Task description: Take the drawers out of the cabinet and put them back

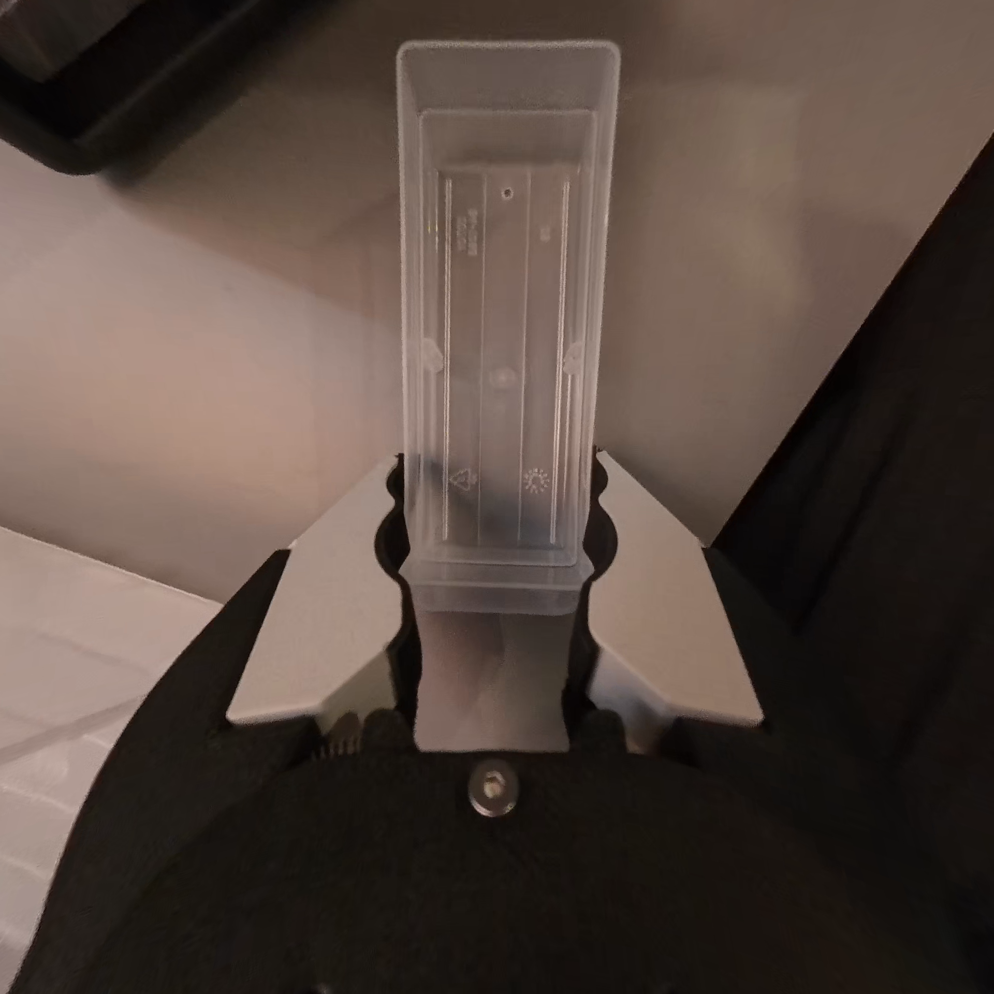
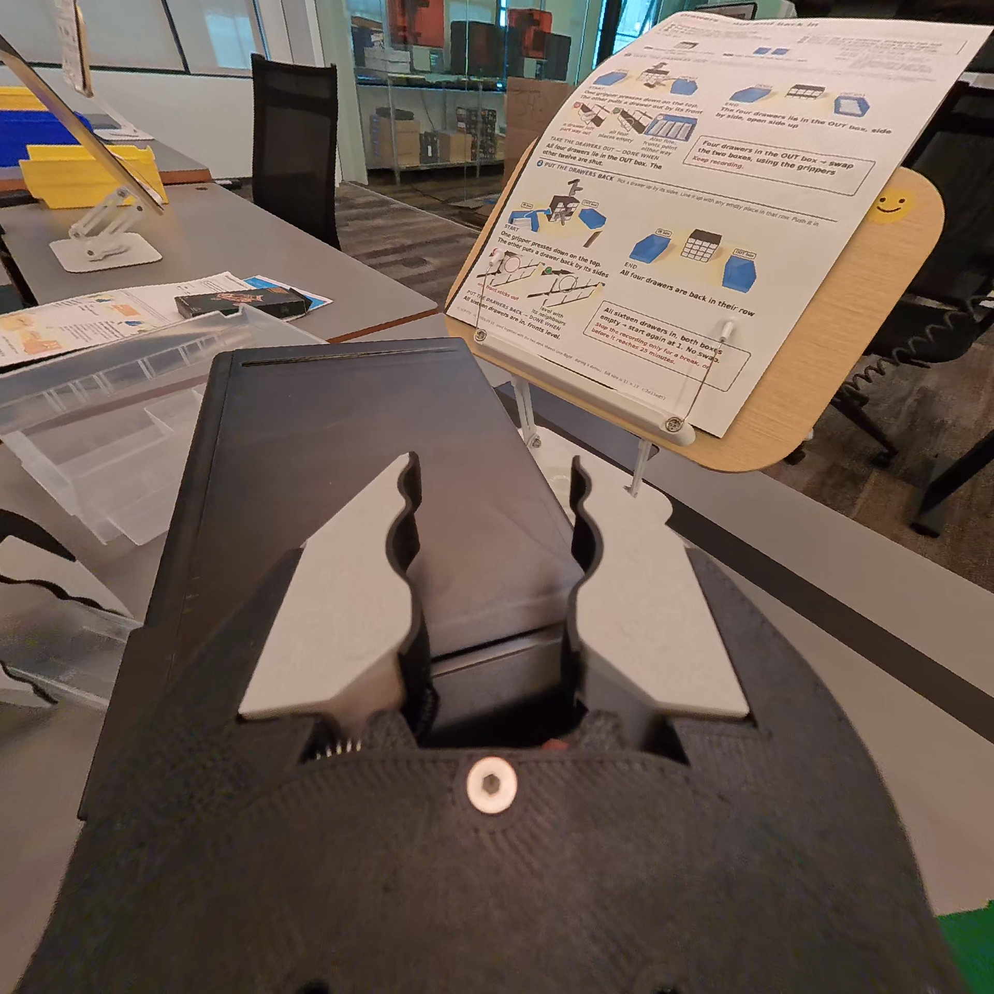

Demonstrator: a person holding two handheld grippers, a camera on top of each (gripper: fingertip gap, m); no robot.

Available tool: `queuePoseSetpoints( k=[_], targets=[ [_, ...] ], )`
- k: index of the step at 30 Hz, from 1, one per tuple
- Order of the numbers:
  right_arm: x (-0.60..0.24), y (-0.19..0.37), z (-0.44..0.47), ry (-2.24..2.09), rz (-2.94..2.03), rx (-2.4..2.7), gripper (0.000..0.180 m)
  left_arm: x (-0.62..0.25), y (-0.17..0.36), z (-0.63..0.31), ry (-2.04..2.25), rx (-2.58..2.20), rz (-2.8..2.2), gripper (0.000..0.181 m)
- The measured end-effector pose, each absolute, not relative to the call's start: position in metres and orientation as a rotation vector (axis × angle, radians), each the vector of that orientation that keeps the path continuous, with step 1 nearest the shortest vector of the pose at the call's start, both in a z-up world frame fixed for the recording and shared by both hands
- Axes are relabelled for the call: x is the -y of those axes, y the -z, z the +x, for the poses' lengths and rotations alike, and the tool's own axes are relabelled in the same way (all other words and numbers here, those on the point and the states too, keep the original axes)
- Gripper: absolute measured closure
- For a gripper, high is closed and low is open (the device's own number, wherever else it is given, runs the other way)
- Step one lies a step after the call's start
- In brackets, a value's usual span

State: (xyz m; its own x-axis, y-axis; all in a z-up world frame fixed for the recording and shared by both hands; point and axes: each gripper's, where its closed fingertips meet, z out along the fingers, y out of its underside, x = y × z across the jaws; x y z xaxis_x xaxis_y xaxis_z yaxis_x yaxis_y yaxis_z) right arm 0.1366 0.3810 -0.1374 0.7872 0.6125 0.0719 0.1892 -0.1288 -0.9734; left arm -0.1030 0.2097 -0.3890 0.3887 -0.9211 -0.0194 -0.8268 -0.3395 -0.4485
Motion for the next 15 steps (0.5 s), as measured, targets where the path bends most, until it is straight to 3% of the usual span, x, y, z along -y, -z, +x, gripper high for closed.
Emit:
queuePoseSetpoints(
  k=[15],
  targets=[
    [-0.369,0.139,0.121,-0.404,-1.698,0.716,0.142,-0.208,0.344,0.011,0.464,-1.365,-2.304,0.12]
  ],
)
